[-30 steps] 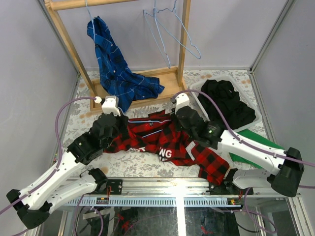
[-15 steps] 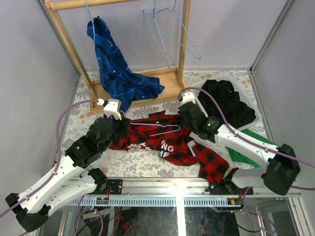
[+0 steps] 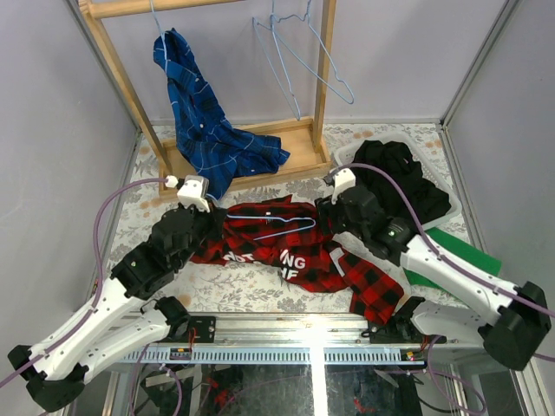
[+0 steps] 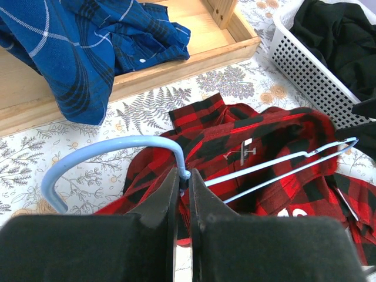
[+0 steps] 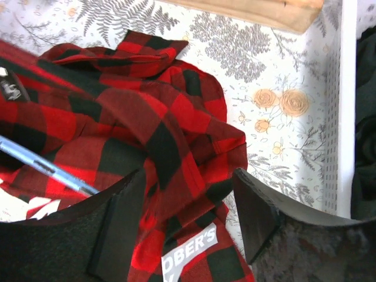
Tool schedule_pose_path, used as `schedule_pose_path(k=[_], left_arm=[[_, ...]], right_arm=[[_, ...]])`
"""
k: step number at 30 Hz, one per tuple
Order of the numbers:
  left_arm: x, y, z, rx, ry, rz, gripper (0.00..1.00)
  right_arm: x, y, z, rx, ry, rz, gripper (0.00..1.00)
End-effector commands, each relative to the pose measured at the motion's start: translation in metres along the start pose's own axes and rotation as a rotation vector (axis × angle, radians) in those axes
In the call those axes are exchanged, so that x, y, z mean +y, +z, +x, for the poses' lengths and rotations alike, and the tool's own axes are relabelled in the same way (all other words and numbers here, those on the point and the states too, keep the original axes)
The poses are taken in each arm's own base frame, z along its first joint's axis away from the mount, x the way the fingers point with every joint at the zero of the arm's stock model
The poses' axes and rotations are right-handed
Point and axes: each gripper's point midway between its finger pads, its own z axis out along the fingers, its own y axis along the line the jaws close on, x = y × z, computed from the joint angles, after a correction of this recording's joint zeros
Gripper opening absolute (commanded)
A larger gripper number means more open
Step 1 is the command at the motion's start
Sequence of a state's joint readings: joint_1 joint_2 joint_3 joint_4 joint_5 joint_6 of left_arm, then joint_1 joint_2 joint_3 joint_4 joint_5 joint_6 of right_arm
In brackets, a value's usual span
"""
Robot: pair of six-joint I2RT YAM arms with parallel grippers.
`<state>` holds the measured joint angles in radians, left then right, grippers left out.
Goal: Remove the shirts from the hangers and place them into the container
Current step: Remove the shirt from the hanger.
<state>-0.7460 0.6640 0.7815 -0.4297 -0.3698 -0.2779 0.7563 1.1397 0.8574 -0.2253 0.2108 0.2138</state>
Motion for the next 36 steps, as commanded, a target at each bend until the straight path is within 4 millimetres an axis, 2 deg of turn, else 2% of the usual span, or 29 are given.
schedule_pose_path(k=[1,5,10,13,18,24,30,34,36], left_arm=[[-0.011,-0.004,-0.025,-0.099,-0.056,0.053,0.00],[-0.019,-0.007,-0.024,-0.084,-0.043,0.104,0.00],[-0.019,-0.002,-0.014,-0.041,-0.020,0.095,0.00],[-0.023,0.000,-0.012,-0.029,-0.014,0.116,0.00],[-0.031,0.000,-0.011,-0.015,-0.009,0.157,0.00],[-0.040,-0.001,-0.008,0.004,0.000,0.208,0.00],[-0.040,0.001,-0.005,0.035,0.014,0.200,0.00],[-0.039,0.001,-0.004,0.039,0.021,0.194,0.00],[-0.038,0.000,-0.003,0.039,0.028,0.192,0.00]], right_arm=[[0.001,-0.017,-0.025,-0.147,-0.025,-0.045,0.71],[-0.008,-0.034,-0.030,-0.206,-0.048,-0.026,0.74],[0.002,-0.057,-0.041,-0.321,-0.074,-0.113,0.74],[0.015,-0.070,-0.042,-0.384,-0.122,-0.206,0.74],[0.046,-0.086,-0.033,-0.442,-0.207,-0.408,0.80],[0.085,-0.082,-0.004,-0.280,-0.274,-0.653,0.84],[0.093,-0.065,0.008,-0.116,-0.250,-0.687,0.74],[0.098,-0.062,0.007,-0.088,-0.240,-0.709,0.61],[0.101,-0.062,0.008,-0.091,-0.235,-0.723,0.52]])
